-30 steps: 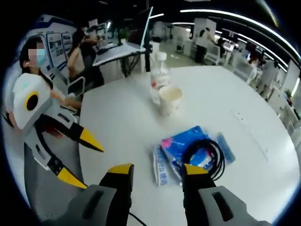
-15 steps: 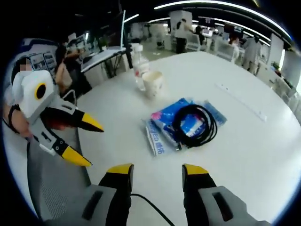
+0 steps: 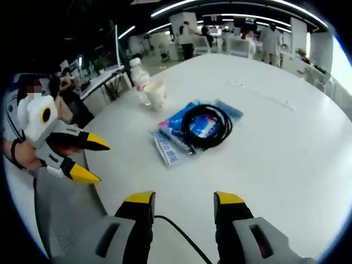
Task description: Arrange the tabletop items into an orderly group along one side of the table until the central work area is clear of visible clutter.
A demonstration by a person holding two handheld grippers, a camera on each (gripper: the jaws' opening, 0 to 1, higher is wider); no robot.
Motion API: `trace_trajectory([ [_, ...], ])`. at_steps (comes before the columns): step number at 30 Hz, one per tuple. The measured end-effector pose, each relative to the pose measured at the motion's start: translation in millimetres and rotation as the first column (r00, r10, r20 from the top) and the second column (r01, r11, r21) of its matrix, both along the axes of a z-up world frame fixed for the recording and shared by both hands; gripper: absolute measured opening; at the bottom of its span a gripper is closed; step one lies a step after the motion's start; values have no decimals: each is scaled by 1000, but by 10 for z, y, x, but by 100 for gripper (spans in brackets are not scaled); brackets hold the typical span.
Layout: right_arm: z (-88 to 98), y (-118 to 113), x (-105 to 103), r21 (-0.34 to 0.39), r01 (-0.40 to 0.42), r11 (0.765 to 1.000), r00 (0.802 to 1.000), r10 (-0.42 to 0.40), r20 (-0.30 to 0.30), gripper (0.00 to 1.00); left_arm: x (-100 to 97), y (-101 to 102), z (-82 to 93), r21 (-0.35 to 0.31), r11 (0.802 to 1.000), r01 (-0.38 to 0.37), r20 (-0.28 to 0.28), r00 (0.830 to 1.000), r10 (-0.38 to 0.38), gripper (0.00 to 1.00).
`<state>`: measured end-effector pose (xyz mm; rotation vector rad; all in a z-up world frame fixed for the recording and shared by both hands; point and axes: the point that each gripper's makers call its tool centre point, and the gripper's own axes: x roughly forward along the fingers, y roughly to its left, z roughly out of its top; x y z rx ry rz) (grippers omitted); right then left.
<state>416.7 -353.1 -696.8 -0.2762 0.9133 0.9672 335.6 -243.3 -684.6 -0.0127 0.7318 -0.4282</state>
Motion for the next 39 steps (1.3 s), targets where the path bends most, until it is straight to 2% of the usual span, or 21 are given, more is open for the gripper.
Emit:
trace_trajectory([
  [7, -30, -60, -12, 15, 29, 999, 1000, -29, -9, 46, 12, -14, -20, -10, 1000, -2, -7, 1000, 2, 40],
  [11, -58, -79, -48, 2, 25, 1000, 999, -25, -20, 45, 32, 7, -19, -22, 1000, -13, -11, 1000, 13, 39],
  [15, -94, -107, -103, -16, 16, 1000, 999, -17, -47, 35, 69, 44, -25, -35, 999, -29, -19, 999, 28, 39],
  [20, -97, -73, -157, 23, 38, 999, 996, -36, -84, 35, 111, 67, -19, -43, 998, -35, -20, 999, 34, 39],
  [27, -144, -83, -224, 20, 43, 999, 994, -40, -105, 32, 138, 127, -48, -48, 998, -48, -28, 998, 47, 39],
  [32, -156, -70, -222, 27, 51, 998, 992, -47, -119, 32, 171, 160, -58, -63, 996, -63, -37, 997, 61, 39],
  [39, -128, 44, -139, 38, 31, 999, 993, -26, -112, 33, 341, 226, -47, -113, 987, -113, -50, 993, 108, 38],
])
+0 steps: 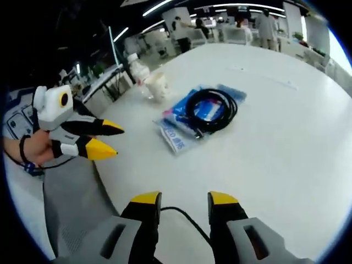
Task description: Arrange the tabletop items into an orderly group along one side of the table until the central work area is clear of visible clutter.
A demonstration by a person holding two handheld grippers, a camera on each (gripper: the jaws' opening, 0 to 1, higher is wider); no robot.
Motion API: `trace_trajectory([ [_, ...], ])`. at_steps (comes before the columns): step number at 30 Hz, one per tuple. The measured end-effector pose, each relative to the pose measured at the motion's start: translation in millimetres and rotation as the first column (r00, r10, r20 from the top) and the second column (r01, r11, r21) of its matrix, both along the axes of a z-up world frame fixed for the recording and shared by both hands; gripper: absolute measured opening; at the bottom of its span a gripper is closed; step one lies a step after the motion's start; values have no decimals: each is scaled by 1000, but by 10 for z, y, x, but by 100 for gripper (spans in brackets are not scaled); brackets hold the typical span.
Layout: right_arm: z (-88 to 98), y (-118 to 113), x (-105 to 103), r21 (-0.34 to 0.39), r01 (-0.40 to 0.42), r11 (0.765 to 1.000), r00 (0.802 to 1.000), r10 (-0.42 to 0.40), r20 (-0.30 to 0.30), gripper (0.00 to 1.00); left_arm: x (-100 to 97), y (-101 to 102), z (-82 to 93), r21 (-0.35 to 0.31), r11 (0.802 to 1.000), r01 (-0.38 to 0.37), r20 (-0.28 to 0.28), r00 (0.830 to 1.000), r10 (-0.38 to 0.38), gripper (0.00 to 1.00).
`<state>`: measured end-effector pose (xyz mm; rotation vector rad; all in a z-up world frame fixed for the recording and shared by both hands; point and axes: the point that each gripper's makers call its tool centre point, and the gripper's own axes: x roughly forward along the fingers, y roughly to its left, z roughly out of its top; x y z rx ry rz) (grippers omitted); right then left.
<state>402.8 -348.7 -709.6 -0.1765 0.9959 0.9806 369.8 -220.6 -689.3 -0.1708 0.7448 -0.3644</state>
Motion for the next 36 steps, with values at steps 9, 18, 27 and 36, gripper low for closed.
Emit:
trace_trajectory([
  [9, 28, 136, 228, 32, 41, 999, 999, -41, 0, 33, 203, 129, -4, -22, 999, -48, -5, 999, 48, 38],
  [18, 8, 235, 543, 80, 155, 985, 987, -153, -39, 31, 510, 176, -28, -54, 995, -83, -11, 997, 82, 36],
  [27, -43, 281, 858, 116, 273, 955, 961, -265, -80, 30, 847, 182, -66, -87, 989, -115, -27, 993, 114, 34],
  [36, -180, 330, 1086, 125, 356, 926, 932, -341, -124, 27, 1072, 140, -202, -117, 981, -157, -62, 987, 151, 32],
])
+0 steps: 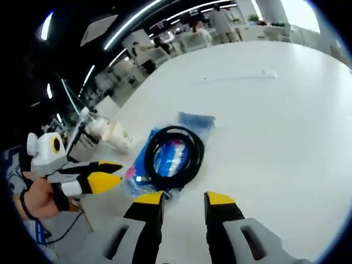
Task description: Arrange the tabletop items into an orderly group along one side of the table until the central work area is clear of visible clutter.
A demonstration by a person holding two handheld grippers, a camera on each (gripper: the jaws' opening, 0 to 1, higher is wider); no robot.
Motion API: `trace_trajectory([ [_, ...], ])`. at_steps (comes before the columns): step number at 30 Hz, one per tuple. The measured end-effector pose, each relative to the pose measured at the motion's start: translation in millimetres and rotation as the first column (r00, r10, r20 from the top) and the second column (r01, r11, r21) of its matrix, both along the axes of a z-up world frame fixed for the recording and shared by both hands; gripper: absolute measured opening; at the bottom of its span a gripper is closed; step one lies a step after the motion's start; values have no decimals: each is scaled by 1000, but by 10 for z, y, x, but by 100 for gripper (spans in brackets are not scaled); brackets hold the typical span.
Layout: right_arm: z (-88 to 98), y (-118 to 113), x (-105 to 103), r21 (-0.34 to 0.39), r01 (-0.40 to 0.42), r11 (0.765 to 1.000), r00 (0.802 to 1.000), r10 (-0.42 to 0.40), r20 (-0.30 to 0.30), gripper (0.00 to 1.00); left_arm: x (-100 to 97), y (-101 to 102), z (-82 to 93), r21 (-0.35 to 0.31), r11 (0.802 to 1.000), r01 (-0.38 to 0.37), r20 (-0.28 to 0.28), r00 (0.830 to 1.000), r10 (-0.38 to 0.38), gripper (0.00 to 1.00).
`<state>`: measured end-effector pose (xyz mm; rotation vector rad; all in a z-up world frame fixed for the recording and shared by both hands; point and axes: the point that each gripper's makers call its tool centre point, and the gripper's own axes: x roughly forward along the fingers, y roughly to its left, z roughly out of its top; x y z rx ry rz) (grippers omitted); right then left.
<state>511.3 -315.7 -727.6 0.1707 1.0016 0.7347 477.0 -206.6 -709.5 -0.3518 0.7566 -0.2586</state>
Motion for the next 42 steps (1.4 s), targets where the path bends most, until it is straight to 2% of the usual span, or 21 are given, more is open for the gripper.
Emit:
trace_trajectory([
  [7, -45, 65, 121, 12, 45, 999, 999, -45, -20, 26, 182, -17, -68, -24, 999, -44, -16, 999, 44, 31],
  [11, -91, 105, 185, 13, 68, 998, 997, -68, -30, 25, 257, -14, -146, -12, 999, -47, -31, 998, 46, 30],
  [20, -245, 234, 206, 29, 100, 995, 992, -98, -80, 18, 374, -3, -221, -40, 995, -90, -51, 995, 88, 27],
  [24, -255, 273, 197, 36, 108, 994, 990, -104, -94, 14, 343, -38, -310, 2, 998, -58, -76, 995, 58, 20],
  [27, -293, 219, 221, -1, 101, 995, 992, -101, -77, 3, 354, -82, -338, -21, 998, -59, -80, 995, 57, 13],
  [28, -299, 207, 230, -8, 100, 995, 992, -100, -71, 4, 361, -117, -331, -25, 999, -48, -75, 996, 46, 11],
  [29, -314, 189, 210, -18, 115, 993, 989, -116, -96, 3, 367, -126, -329, -18, 999, -43, -70, 997, 42, 11],
  [32, -299, 183, 221, -5, 133, 991, 985, -133, -106, 3, 370, -117, -329, -27, 998, -51, -75, 996, 48, 9],
  [42, -138, 174, 178, 31, 141, 989, 987, -139, -75, 1, 334, -117, -247, -32, 998, -48, -66, 997, 46, 6],
])
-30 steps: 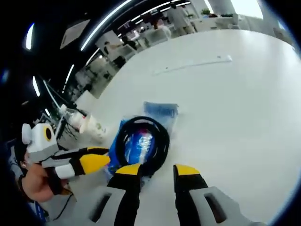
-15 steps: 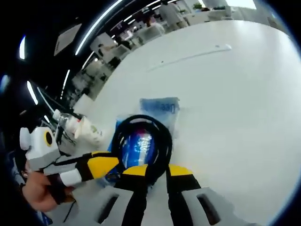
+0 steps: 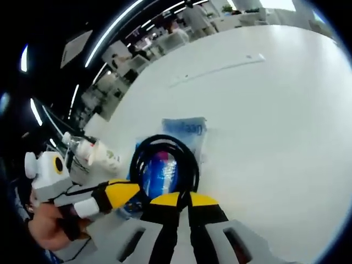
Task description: Arrange the tabletop items into an orderly group along one side of the table until the central work area is clear of visible clutter.
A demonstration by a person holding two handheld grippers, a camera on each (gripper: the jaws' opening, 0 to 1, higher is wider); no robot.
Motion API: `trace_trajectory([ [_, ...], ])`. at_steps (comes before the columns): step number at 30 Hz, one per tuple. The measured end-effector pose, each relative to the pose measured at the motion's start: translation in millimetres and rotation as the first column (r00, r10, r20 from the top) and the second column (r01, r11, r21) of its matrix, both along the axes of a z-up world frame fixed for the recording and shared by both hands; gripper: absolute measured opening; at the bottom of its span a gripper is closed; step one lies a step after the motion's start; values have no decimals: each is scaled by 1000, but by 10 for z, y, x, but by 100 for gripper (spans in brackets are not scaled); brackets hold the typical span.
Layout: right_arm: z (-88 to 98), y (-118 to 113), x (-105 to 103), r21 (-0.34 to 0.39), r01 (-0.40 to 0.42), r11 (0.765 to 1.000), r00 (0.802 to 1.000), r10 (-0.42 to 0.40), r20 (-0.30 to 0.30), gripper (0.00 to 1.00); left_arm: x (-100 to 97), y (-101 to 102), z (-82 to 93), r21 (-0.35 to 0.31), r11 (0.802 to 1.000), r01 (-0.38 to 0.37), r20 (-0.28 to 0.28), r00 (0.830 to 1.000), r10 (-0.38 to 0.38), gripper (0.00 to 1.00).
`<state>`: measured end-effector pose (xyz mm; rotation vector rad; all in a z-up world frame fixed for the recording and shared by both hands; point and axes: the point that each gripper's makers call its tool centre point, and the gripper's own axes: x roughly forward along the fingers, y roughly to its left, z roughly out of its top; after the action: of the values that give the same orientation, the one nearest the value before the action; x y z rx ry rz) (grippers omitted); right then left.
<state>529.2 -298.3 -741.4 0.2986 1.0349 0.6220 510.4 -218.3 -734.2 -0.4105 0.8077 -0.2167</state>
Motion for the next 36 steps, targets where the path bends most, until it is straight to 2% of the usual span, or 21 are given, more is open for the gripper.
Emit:
trace_trajectory([
  [17, 185, -185, -237, 7, -6, 1000, 998, 6, 59, 1, -160, -191, 171, 10, 999, 42, 25, 999, -42, 4],
  [29, 205, -510, -450, 23, 61, 998, 996, -62, 57, 1, -314, -513, 199, 13, 994, 107, 25, 994, -108, 4],
  [36, 172, -723, -526, 19, 95, 995, 994, -96, 51, 1, -374, -725, 153, 12, 989, 145, 15, 989, -145, 4],
])
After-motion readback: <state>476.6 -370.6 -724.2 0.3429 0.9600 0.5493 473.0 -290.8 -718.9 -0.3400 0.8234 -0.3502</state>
